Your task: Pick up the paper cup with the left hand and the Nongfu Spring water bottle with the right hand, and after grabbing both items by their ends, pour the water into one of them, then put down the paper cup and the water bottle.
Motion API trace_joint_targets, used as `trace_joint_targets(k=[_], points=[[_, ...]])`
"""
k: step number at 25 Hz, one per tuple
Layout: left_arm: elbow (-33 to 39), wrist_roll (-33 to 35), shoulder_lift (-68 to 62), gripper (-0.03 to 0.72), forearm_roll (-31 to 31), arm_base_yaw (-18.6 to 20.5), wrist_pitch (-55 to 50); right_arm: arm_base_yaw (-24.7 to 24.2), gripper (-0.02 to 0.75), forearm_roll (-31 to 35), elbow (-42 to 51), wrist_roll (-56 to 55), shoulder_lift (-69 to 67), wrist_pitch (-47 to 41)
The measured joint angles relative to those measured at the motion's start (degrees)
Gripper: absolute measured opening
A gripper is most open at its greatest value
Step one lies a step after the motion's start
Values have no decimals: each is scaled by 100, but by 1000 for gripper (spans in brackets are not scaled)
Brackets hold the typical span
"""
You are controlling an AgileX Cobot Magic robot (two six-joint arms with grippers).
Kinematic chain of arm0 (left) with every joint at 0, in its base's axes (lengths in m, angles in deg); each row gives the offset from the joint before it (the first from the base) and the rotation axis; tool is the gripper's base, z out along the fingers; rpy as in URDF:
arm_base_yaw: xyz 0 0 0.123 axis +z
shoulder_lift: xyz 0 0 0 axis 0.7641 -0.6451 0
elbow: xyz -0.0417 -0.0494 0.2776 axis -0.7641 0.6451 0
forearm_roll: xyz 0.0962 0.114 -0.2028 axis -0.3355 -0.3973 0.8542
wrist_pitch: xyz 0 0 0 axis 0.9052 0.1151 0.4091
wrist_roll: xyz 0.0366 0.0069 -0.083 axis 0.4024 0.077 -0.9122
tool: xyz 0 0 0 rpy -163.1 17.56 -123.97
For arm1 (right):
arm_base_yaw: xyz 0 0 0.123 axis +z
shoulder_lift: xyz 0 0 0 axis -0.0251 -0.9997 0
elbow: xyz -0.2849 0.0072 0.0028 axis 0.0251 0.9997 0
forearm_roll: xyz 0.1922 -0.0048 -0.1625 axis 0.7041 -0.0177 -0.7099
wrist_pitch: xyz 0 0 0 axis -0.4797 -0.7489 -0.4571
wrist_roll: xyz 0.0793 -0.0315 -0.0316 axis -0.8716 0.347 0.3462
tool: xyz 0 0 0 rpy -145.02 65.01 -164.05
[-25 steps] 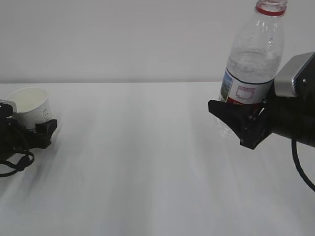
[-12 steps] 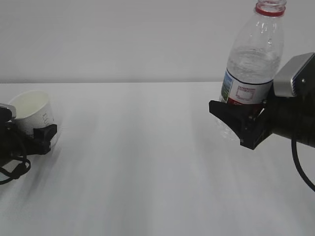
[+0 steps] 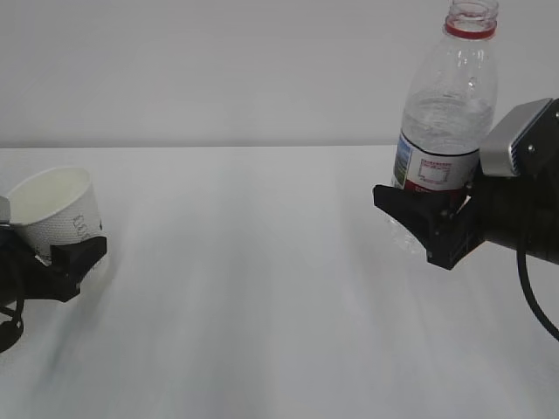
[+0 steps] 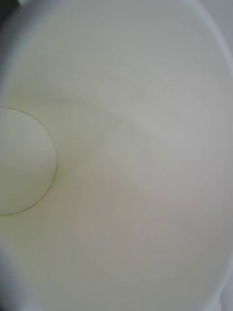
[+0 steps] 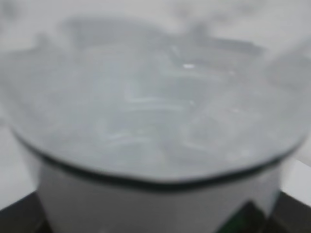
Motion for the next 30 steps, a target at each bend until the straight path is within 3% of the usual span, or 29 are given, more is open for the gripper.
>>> trace_joint_targets(k=[19,30], points=[[336,-832,1175,543,-2375,0,-13,0,532,18,0,13,0,0],[349,-1407,1547,543,-3747,0,-13,0,531,-366,0,2,0,190]])
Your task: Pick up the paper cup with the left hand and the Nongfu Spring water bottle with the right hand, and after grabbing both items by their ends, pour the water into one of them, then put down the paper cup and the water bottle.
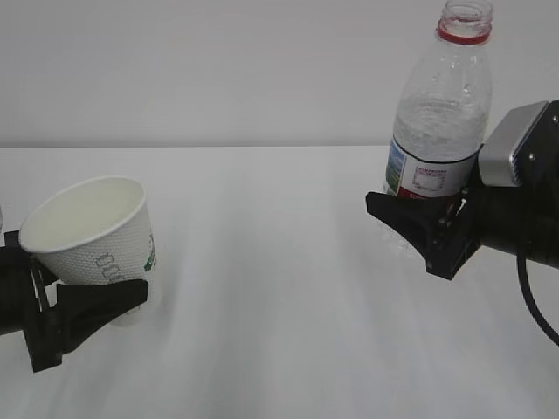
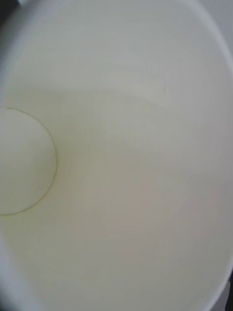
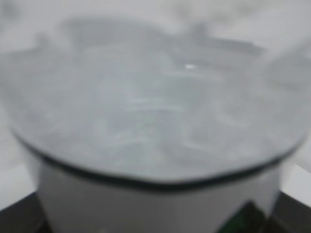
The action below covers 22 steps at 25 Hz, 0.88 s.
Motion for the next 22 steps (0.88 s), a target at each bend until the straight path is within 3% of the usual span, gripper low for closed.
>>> trace_joint_targets(k=[11,15,22], points=[[0,-512,66,543,-852,-25,0,0,531,-311,0,-93,0,17],[0,-515,75,543,-860,-375,0,0,531,-405,0,-102,0,27],[-124,-520,75,543,-723,-1347,0,0,531,-418,0,-102,0,27]])
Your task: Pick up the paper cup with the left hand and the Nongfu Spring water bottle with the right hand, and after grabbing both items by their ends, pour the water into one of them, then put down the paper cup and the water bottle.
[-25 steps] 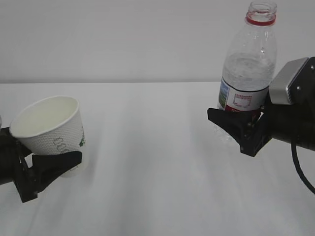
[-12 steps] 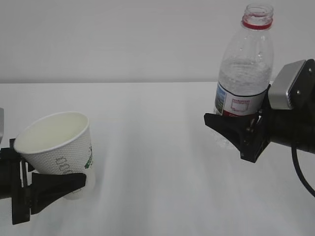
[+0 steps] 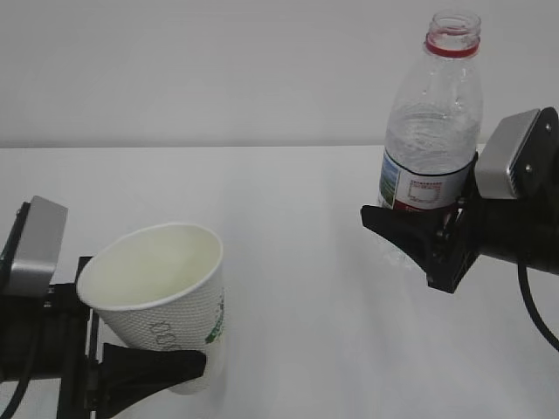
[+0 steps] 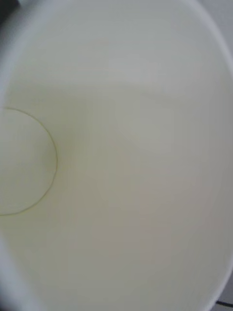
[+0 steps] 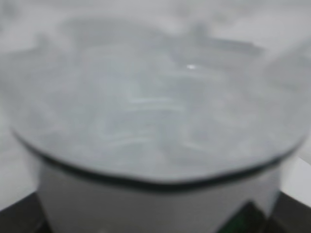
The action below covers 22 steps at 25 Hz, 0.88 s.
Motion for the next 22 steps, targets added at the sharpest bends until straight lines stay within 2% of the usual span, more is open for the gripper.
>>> trace_joint_targets(k=[9,17,22], points=[[-817,-9,0,543,525,-1391,-656,0,531,-98,0,0,0,0],[-1271,-9,0,543,846,-2183,-1305,0,531,-111,0,0,0,0],[-1321,-9,0,543,1233,-2586,-1375,0,531,-111,0,0,0,0]])
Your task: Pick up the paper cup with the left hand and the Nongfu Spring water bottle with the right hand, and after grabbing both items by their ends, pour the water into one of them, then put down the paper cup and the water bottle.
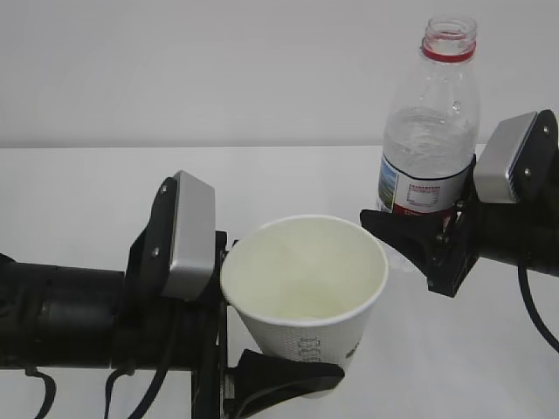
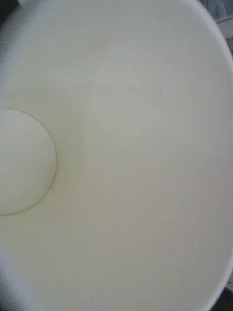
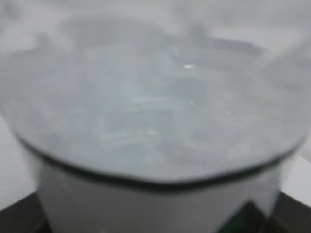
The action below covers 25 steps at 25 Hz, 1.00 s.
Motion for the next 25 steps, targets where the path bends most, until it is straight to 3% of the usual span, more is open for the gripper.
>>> trace_joint_targets(k=[10,25], points=[[0,0,0,543,223,-462,-245,0,531,-4,0,0,0,0],[0,0,0,543,427,-475,106,0,531,-154,0,55,0,87]])
